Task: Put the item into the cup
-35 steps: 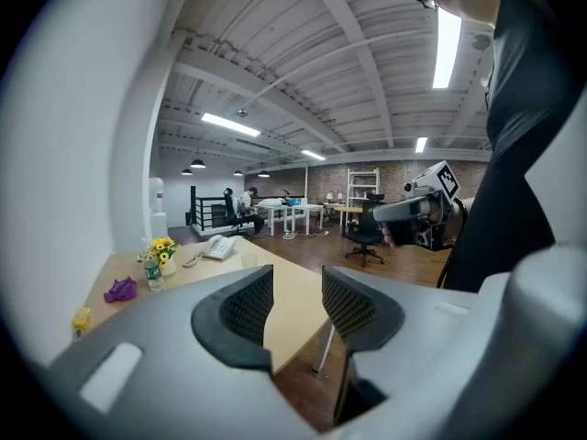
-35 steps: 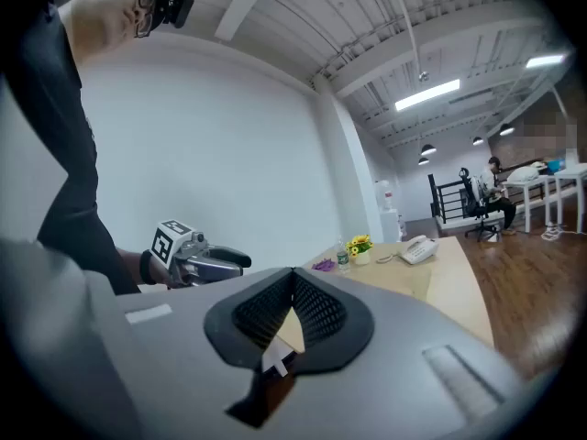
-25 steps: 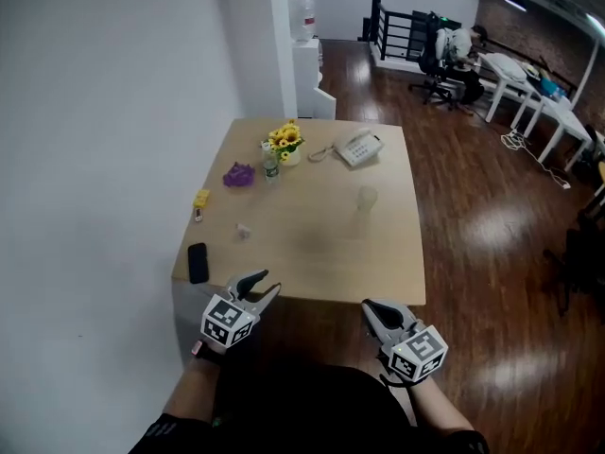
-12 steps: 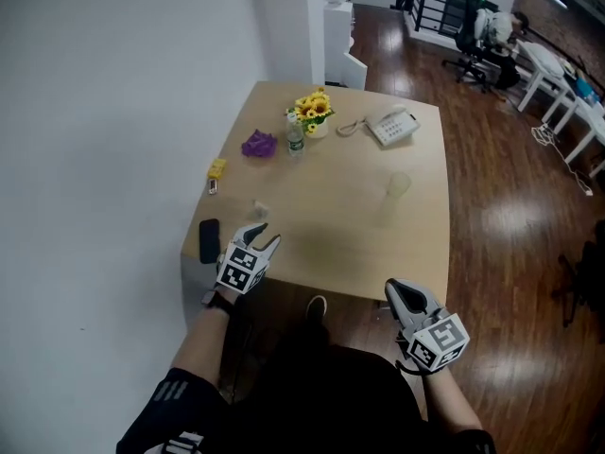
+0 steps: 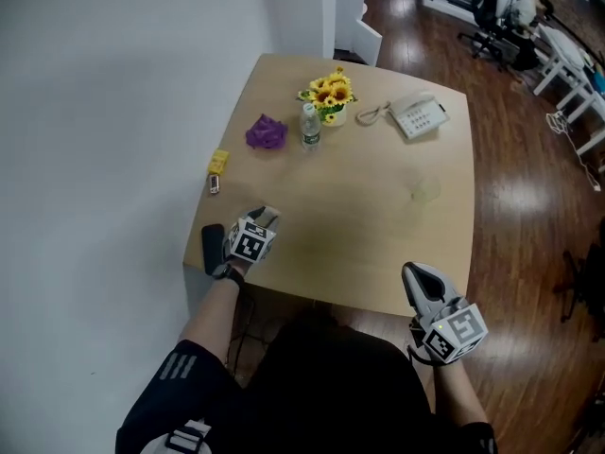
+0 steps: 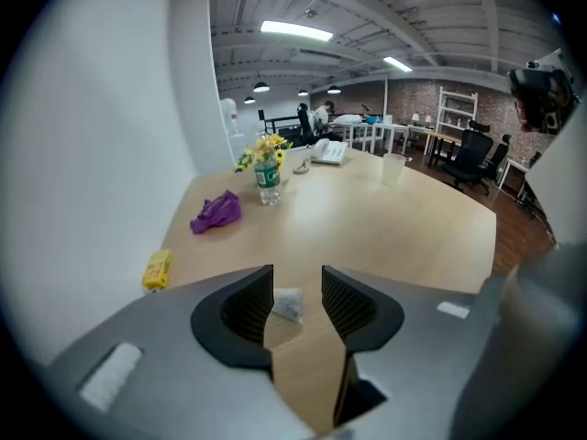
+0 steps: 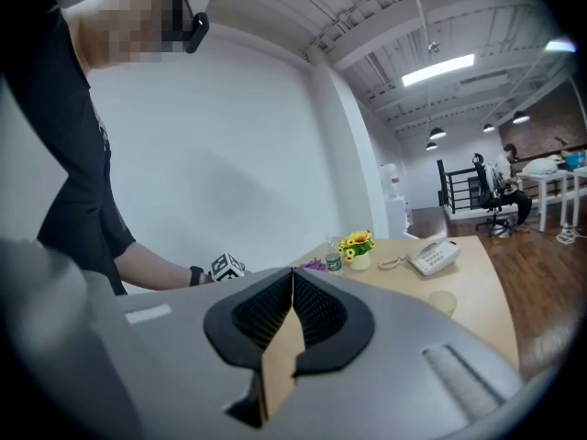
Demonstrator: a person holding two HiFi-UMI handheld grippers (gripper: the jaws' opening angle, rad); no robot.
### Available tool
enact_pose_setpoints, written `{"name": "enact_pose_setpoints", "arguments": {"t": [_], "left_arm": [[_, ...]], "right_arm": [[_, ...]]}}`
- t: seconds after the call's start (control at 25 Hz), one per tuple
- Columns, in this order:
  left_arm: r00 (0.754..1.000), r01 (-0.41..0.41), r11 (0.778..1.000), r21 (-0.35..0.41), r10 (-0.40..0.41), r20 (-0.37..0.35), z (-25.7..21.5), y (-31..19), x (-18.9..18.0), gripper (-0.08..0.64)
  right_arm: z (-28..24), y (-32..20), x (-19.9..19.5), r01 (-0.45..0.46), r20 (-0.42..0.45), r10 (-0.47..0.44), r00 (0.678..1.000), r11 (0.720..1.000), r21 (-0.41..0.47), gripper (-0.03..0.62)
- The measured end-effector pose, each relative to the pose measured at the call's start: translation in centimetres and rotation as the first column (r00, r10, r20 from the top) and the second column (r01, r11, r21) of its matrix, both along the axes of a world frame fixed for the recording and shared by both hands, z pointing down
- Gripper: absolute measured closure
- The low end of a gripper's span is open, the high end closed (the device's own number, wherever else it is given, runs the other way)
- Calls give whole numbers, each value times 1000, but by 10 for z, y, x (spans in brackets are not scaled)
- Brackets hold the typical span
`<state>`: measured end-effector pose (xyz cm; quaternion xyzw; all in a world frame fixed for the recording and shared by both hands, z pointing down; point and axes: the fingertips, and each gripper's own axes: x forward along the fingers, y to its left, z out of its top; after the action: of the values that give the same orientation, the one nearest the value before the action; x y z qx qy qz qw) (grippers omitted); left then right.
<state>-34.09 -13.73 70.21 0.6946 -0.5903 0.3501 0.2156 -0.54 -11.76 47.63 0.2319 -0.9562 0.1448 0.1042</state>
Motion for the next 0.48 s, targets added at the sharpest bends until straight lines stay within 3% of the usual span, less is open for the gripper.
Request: {"name": "enact_pose_setpoints", "arguments": {"t": [0.24, 0.48], "left_arm": [[997, 41, 992, -118, -48, -55, 52, -24, -28, 410], [992, 105, 966, -235, -118, -41, 84, -29, -50, 444]], "right_arm": [[17, -27, -29, -9, -35, 7, 999, 999, -52, 583], [22, -42, -37, 14, -46, -17, 999, 997, -71, 583]]}}
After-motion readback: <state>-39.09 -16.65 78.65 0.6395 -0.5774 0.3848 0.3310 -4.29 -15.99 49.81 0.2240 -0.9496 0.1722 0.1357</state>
